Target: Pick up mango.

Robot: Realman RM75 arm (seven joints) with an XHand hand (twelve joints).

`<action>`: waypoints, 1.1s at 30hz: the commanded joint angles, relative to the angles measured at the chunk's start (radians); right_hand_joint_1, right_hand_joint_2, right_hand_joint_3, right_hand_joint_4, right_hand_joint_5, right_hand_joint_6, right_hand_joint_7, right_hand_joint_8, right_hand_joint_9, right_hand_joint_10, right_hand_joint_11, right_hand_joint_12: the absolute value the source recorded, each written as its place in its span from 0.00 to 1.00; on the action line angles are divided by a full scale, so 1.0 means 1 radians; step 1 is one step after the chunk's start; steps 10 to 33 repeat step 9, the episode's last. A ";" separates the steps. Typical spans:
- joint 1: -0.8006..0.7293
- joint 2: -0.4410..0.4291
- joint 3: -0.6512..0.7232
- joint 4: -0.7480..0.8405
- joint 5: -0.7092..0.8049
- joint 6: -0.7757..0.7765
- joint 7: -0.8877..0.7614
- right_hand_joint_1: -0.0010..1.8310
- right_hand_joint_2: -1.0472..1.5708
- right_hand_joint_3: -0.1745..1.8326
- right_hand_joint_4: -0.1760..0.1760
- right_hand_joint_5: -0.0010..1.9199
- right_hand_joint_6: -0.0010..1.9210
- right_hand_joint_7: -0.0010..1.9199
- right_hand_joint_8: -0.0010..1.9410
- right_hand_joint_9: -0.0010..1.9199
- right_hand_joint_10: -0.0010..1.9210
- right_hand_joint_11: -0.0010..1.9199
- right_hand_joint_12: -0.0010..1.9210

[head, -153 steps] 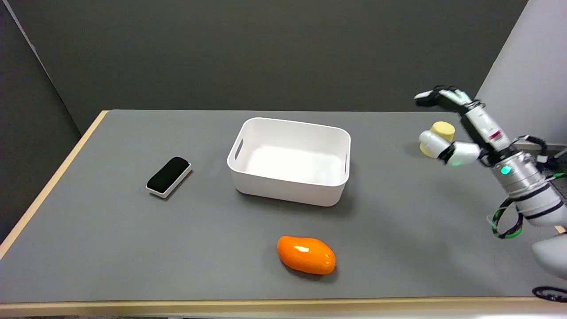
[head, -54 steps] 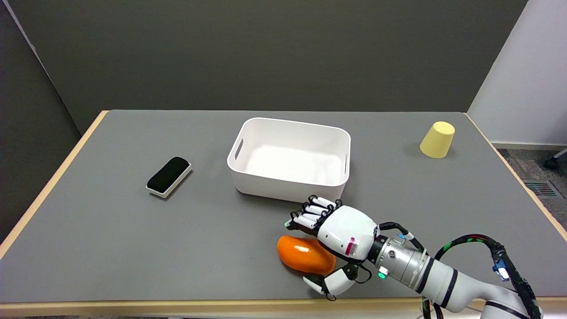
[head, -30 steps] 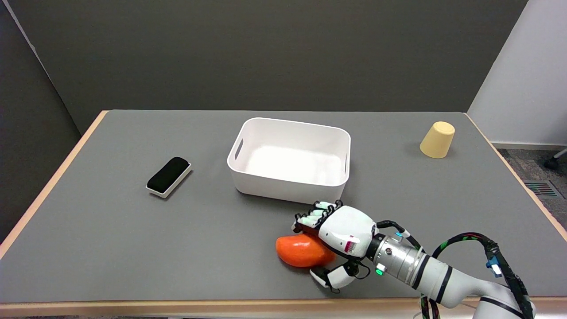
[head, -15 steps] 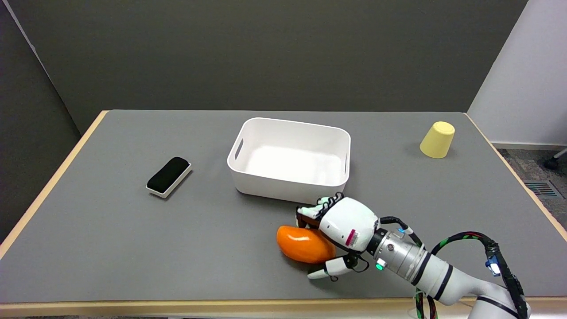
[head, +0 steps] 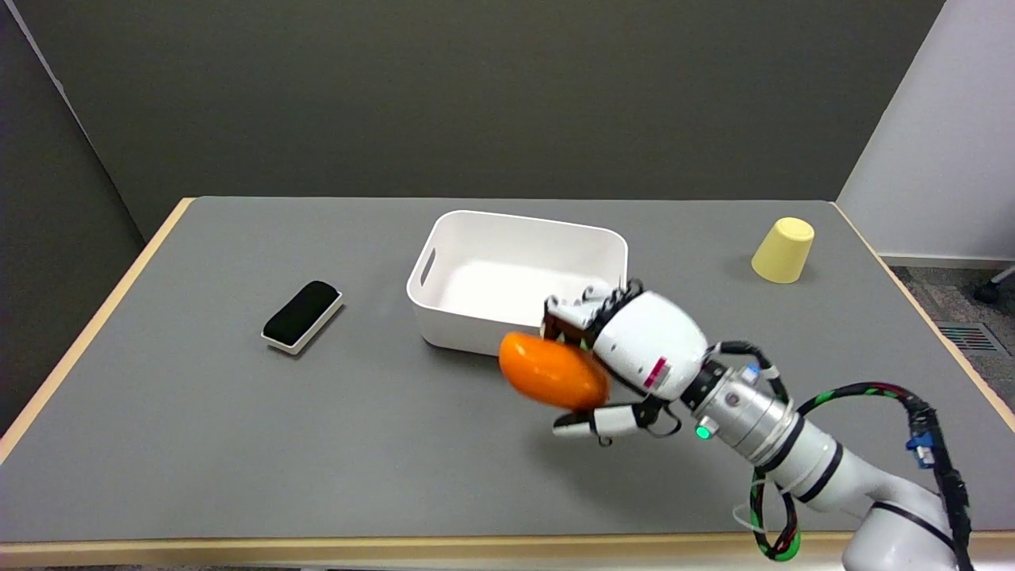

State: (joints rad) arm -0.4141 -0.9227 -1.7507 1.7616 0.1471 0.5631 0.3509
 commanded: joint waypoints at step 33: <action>0.526 -0.073 -0.019 -0.255 0.230 -0.001 -0.024 0.52 0.80 0.32 0.51 0.36 0.80 0.50 0.77 0.46 0.76 0.37 0.95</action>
